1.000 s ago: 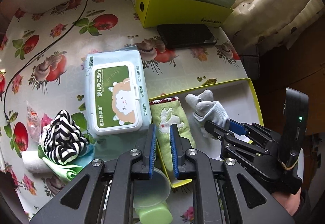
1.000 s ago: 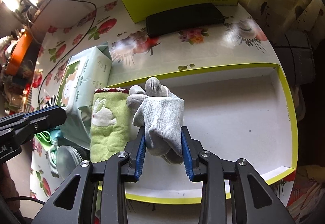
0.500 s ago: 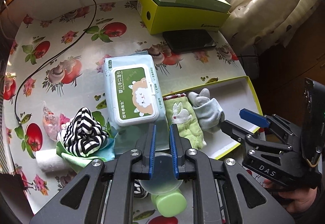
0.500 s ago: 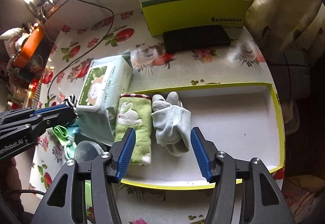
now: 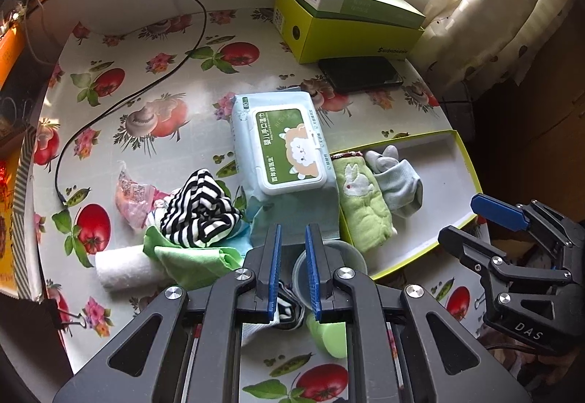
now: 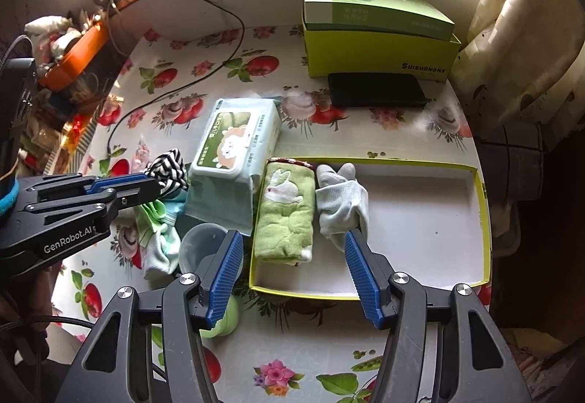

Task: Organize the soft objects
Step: 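Withdraw both open tools from the tray back over the pile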

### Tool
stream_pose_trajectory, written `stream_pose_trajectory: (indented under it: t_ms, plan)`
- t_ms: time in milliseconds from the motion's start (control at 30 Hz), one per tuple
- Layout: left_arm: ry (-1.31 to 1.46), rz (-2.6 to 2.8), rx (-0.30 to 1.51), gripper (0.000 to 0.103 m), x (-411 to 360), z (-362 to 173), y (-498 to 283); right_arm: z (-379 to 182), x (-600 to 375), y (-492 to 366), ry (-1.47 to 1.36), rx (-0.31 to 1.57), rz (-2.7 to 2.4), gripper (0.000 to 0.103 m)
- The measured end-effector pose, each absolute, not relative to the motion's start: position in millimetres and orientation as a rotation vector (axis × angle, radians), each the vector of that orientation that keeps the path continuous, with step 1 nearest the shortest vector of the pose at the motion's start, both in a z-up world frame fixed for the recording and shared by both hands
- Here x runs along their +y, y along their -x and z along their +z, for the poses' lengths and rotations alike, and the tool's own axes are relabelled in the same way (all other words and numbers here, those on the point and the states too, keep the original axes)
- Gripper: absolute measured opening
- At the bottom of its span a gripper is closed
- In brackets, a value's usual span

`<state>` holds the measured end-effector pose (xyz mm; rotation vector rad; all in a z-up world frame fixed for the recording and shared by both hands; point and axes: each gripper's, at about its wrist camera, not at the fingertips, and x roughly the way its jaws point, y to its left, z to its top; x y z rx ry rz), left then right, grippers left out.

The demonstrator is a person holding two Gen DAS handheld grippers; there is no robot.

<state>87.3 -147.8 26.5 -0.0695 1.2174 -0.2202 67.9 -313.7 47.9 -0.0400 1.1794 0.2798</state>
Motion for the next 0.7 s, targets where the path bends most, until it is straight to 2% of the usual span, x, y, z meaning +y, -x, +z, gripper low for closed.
stream_pose_trajectory:
  t_ms: [700]
  plan:
    - [0.055, -0.071, 1.17, 0.014, -94, 32, -53, 56, -253, -49, 0.119, 1.174, 0.384, 0.058]
